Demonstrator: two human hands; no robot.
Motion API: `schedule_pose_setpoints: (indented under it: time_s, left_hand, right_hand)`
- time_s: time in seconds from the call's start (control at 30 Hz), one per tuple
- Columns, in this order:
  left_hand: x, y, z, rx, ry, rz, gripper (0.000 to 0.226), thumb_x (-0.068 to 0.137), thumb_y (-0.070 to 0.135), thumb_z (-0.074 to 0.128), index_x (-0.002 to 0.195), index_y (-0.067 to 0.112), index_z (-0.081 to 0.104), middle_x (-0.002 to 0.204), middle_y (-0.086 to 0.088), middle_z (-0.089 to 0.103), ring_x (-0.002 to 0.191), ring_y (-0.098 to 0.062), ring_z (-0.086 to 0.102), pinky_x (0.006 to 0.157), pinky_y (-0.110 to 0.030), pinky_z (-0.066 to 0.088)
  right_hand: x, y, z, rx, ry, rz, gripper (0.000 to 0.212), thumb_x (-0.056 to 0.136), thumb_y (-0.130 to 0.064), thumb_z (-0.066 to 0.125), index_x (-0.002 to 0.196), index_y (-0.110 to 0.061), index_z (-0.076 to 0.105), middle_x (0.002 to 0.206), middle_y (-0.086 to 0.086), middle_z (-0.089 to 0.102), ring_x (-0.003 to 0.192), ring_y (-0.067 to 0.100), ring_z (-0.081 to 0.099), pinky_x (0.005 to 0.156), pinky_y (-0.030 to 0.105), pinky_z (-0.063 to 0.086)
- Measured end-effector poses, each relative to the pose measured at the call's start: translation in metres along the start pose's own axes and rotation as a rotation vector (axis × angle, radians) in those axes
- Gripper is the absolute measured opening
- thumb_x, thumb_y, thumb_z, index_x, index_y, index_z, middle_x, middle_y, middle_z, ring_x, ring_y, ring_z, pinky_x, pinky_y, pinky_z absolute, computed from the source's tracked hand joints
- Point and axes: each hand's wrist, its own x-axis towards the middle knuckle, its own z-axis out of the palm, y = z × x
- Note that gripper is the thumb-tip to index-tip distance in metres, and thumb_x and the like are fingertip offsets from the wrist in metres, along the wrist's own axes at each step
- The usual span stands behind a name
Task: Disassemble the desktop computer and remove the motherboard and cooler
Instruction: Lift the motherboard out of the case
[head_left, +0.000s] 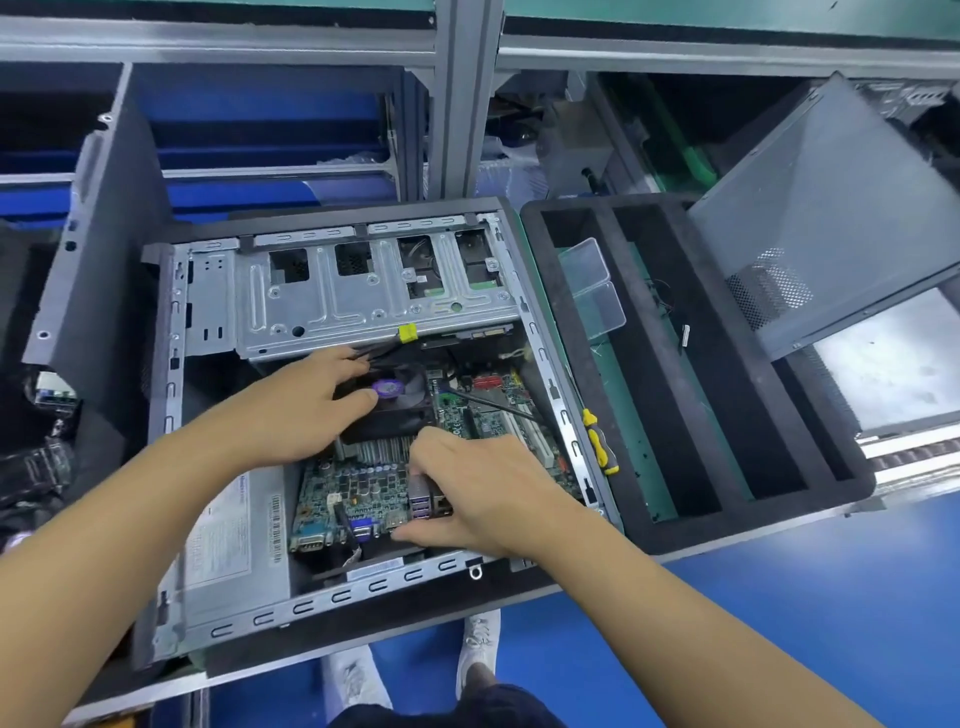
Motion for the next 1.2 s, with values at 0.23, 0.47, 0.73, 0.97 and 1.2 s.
schedule_pose_setpoints:
  time_s: [0.23, 0.47, 0.73, 0.97, 1.2]
  left_hand:
    - [-0.026, -0.022, -0.009, -0.021, -0.027, -0.155, 0.060, 0.097, 0.063, 0.033, 0.151, 0.037, 0.034, 0.149, 0.007, 0.048, 0.133, -0.019, 0.046, 0.106, -0.035, 0.038]
    - [-0.028, -0.027, 0.001, 0.175, -0.087, -0.328, 0.035, 0.101, 0.026, 0.029, 0.075, 0.016, 0.050, 0.089, -0.004, 0.059, 0.084, -0.023, 0.052, 0.083, -0.037, 0.041]
    - [-0.001, -0.026, -0.011, -0.101, -0.300, -0.410, 0.042, 0.101, 0.016, 0.037, 0.140, 0.003, 0.048, 0.148, -0.015, 0.046, 0.134, -0.028, 0.047, 0.107, -0.041, 0.039]
    - [0.013, -0.036, -0.009, -0.461, -0.233, -0.566, 0.042, 0.097, 0.011, 0.057, 0.136, -0.001, 0.048, 0.149, -0.017, 0.042, 0.133, -0.035, 0.044, 0.105, -0.041, 0.042]
    - [0.014, -0.042, -0.006, -0.680, -0.045, -0.570, 0.010, 0.095, 0.009, 0.057, 0.088, 0.004, 0.063, 0.080, -0.010, 0.066, 0.074, -0.019, 0.059, 0.077, -0.033, 0.050]
  right_hand:
    - [0.001, -0.001, -0.002, -0.033, -0.089, 0.025, 0.044, 0.087, -0.067, 0.054, 0.095, -0.026, 0.041, 0.088, -0.014, 0.035, 0.054, 0.009, 0.038, 0.049, 0.031, 0.032]
    - [-0.001, -0.004, -0.008, -0.021, -0.153, 0.065, 0.044, 0.085, -0.069, 0.055, 0.093, -0.034, 0.030, 0.082, -0.015, 0.034, 0.057, 0.012, 0.043, 0.056, 0.034, 0.042]
    - [0.005, -0.005, -0.007, 0.040, -0.192, 0.081, 0.045, 0.079, -0.074, 0.057, 0.087, -0.040, 0.029, 0.075, -0.015, 0.046, 0.062, 0.008, 0.046, 0.058, 0.027, 0.038]
    - [0.003, -0.003, -0.010, 0.038, -0.204, 0.080, 0.046, 0.080, -0.072, 0.060, 0.087, -0.037, 0.032, 0.075, -0.014, 0.048, 0.062, 0.008, 0.049, 0.056, 0.022, 0.037]
    - [0.009, -0.002, -0.009, -0.107, -0.205, 0.037, 0.046, 0.084, -0.069, 0.056, 0.092, -0.027, 0.037, 0.075, -0.010, 0.042, 0.060, 0.018, 0.048, 0.052, 0.031, 0.029]
